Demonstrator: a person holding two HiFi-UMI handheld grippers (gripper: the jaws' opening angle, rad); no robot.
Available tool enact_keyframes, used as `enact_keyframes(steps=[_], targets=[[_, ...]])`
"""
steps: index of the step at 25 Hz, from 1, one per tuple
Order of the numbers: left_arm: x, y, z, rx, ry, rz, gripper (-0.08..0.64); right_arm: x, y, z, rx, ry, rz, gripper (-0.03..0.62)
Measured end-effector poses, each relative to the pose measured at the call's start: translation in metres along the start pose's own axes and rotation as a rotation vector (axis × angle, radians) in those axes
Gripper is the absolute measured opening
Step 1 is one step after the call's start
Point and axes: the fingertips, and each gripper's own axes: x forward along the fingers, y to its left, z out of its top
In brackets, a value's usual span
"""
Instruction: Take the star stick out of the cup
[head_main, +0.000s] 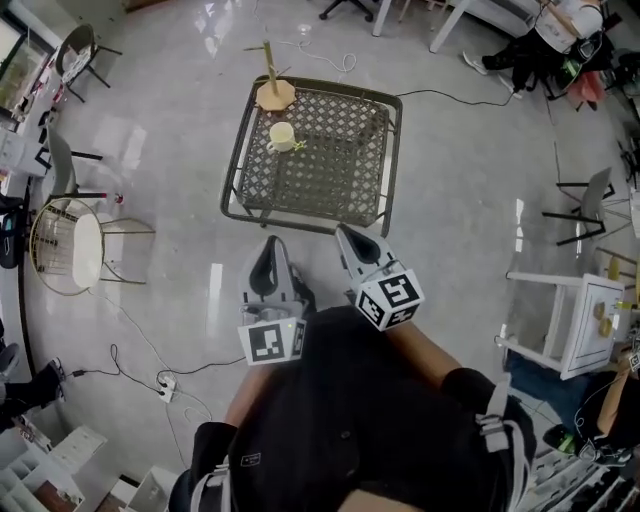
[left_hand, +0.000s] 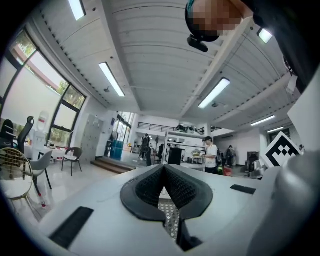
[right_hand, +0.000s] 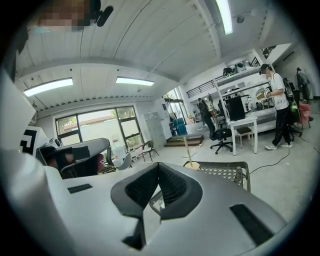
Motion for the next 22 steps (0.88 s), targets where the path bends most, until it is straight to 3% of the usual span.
enact_keyframes(steps=[9,22], targets=[[0.044,0.071,-0.007,-0.025,0.03,-0.115,0.015,0.076,-0.001,-0.01,0.082,0.026,-0.137,0.011],[0.076,0.1,-0.008,-0.099,0.029,-0.093,0.015,0.145,-0.043,-0.013,0.122,0.077,-0.188,0.011]])
